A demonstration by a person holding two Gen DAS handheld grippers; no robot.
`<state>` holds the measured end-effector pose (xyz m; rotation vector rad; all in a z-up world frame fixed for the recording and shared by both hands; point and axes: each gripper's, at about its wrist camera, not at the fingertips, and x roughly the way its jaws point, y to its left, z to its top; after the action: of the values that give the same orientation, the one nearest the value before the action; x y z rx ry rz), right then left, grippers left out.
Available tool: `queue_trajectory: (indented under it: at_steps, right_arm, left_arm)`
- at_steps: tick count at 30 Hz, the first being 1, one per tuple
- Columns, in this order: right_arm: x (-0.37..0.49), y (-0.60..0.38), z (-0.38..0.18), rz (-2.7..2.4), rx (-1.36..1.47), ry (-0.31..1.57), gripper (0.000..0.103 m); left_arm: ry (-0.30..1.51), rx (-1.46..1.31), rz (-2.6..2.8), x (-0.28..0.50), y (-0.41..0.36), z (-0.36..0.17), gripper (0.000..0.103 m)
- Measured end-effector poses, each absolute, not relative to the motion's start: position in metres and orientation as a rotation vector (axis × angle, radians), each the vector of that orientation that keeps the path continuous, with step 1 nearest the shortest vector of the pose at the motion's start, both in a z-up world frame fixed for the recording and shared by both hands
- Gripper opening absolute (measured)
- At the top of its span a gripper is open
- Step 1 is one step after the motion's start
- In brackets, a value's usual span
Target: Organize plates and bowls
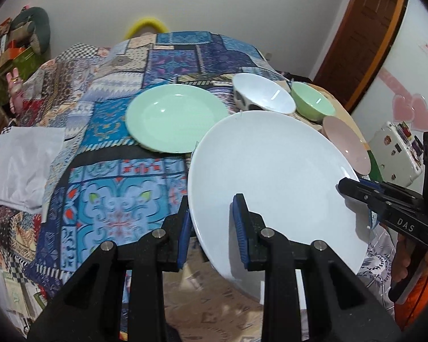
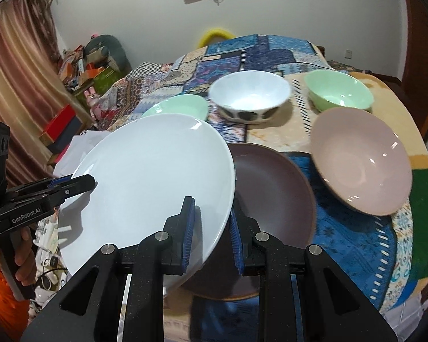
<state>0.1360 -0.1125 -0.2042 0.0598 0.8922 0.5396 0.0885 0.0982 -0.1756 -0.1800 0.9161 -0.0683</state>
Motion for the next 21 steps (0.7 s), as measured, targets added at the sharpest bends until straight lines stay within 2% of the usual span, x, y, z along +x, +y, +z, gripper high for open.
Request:
queue_trajectory:
  at_steps: [21]
  right_arm:
    - [0.153,-0.165,-0.242,0.454,0.138,0.98,0.022]
  left_arm:
    - [1.021,-0.12,-0.147,0.129,0.04,-0.213,0.028]
